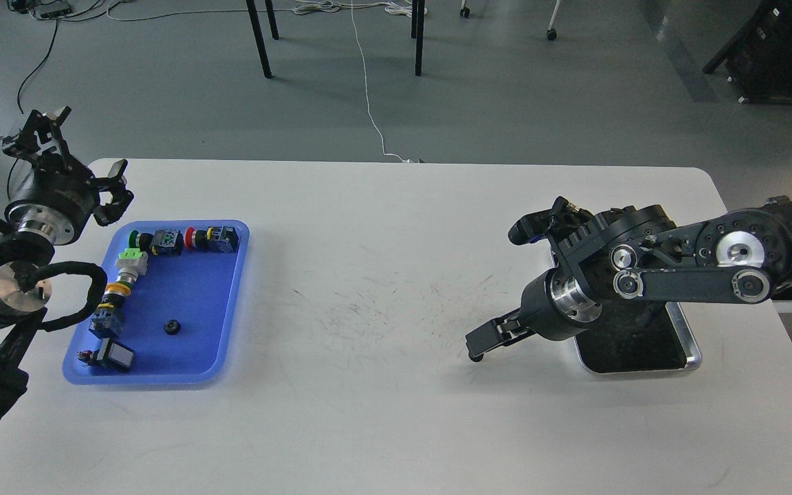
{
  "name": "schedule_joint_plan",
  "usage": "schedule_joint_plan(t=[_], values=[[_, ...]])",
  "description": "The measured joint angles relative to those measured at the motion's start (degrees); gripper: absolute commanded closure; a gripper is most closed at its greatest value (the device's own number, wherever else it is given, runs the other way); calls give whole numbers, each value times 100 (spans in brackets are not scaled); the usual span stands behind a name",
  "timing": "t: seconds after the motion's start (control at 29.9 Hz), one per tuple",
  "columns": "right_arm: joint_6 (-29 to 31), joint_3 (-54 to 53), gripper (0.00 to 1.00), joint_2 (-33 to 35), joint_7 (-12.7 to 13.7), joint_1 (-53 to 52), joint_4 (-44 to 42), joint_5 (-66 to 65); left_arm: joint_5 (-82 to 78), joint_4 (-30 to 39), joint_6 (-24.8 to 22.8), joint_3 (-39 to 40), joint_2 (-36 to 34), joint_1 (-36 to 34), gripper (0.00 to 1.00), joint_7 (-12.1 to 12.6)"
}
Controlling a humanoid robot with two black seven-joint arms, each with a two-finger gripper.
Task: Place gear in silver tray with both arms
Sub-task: 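Reach the right gripper down to the black gear on the table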
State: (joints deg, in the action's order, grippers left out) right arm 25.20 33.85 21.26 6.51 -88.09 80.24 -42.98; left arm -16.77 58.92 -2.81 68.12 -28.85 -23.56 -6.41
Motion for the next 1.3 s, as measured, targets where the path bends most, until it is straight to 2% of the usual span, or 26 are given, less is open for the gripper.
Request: schedule_joint_plan(t=[0.4, 0.87, 0.97, 1.17, 1.3], values=[[81, 496, 10, -827, 12, 73, -612, 156, 0, 15, 9, 0, -65, 0, 0, -35], [81, 639, 24, -1375, 17, 90, -988, 159, -1, 15, 9, -2, -103, 26, 0, -79], [81, 686, 34, -1444, 29, 91, -1026, 159, -1, 15, 9, -1, -103, 26, 0, -100], [81, 707, 44, -1538, 123, 88, -1124, 159, -1, 14, 9, 0, -110, 26, 0, -114], [81, 856, 57, -1620, 139, 79, -1145, 159, -1, 14, 9, 0, -110, 26, 0, -115]])
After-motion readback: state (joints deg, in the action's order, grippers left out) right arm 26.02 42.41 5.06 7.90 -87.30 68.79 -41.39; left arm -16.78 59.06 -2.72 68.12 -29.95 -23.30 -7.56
